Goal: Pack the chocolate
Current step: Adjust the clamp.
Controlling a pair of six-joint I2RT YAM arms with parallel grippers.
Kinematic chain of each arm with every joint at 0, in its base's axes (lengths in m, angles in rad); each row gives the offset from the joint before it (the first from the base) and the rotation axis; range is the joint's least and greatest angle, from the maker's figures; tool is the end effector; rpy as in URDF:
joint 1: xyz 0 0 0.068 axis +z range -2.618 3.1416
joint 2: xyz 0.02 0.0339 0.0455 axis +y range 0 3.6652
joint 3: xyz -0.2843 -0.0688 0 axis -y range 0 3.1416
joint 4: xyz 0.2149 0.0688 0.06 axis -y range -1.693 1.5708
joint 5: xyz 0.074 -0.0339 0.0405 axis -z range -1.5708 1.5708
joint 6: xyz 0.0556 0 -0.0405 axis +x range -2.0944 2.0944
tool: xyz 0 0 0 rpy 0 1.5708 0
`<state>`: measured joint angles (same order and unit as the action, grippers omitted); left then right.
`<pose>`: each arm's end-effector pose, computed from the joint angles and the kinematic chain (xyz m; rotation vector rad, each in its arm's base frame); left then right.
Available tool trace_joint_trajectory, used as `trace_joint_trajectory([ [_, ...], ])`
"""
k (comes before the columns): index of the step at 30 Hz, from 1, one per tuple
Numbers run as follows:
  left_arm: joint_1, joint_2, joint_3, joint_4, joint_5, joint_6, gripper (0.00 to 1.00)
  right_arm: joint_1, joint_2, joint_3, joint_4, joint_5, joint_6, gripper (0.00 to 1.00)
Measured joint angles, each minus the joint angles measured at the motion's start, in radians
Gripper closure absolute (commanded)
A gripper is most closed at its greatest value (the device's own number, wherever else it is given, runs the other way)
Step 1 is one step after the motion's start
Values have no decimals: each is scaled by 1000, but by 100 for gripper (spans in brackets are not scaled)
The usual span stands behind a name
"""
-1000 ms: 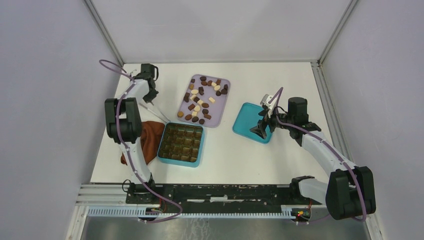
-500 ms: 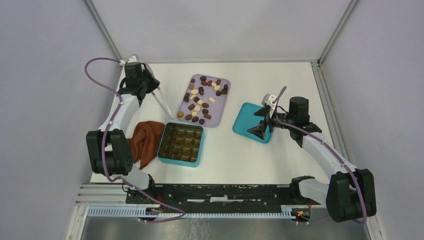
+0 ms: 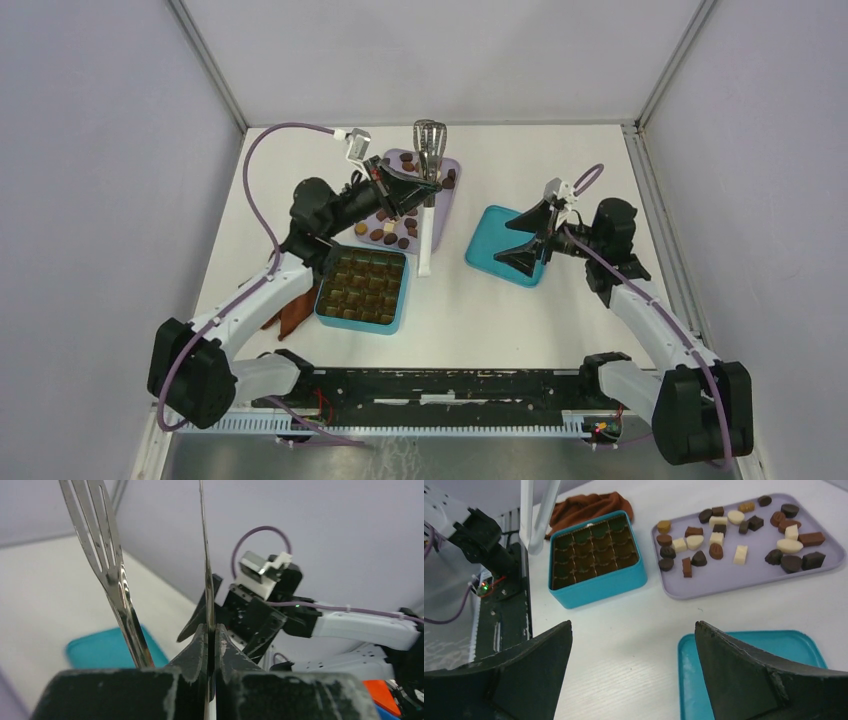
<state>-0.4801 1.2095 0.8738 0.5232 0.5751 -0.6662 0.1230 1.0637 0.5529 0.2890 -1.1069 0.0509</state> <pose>0.2173 -0.1472 0.3878 0.3848 1.5071 -1.3232 0.1876 0.0733 0.2876 -0.8536 1.5816 1.1037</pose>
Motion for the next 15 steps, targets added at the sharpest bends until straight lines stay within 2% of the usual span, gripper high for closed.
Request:
trace_joint_trajectory([
  [4,-55,-4,-60,311,24,-107,98,-1,-35,79,14,-19,124,2],
  [8,-113,8,-78,534,33,-188,98,14,-52,186,110,-41,293,2],
  [11,-166,25,-72,653,39,-223,98,44,-70,204,210,-48,426,2],
  [15,-238,55,-47,735,49,-235,98,84,-76,225,272,-48,542,2],
])
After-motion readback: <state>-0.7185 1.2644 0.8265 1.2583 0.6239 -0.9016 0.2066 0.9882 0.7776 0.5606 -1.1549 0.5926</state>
